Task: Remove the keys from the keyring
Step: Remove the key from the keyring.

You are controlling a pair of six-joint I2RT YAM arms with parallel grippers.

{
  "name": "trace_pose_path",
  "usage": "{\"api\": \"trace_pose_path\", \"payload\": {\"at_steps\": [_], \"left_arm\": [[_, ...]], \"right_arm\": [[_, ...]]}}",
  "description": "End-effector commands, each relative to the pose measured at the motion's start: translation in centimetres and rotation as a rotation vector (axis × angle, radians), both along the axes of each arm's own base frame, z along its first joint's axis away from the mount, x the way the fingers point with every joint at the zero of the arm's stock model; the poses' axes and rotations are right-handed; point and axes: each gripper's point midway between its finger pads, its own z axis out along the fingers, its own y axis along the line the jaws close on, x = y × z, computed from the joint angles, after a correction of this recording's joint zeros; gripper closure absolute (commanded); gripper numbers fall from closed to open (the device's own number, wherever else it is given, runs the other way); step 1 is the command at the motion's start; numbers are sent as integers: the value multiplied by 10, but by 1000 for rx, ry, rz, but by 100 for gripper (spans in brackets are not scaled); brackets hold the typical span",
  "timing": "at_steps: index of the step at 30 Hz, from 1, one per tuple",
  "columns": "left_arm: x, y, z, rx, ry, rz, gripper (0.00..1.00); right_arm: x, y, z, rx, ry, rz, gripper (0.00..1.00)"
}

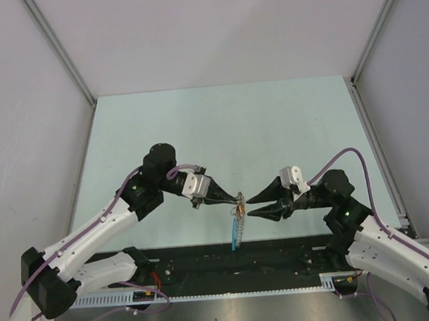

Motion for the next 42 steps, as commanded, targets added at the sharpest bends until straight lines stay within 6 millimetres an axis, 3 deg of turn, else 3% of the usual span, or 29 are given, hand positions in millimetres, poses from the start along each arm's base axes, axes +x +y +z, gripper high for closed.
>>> {"api": "trace_pose_path", "payload": {"at_steps": [1, 15, 26, 42], "left_arm": [[-7, 0, 22, -53, -61, -70, 100], [-11, 2, 21, -56, -57, -86, 99], [-10, 1, 18, -52, -59, -87, 100], [-18, 4, 13, -1, -26, -165, 100]], "right_arm": [[-6, 2, 25, 58, -44, 44, 62], [3, 18, 25, 65, -9, 53, 61], [-5, 26, 23, 56, -26, 99, 64], [2, 18, 18, 29, -35, 53, 57]]}}
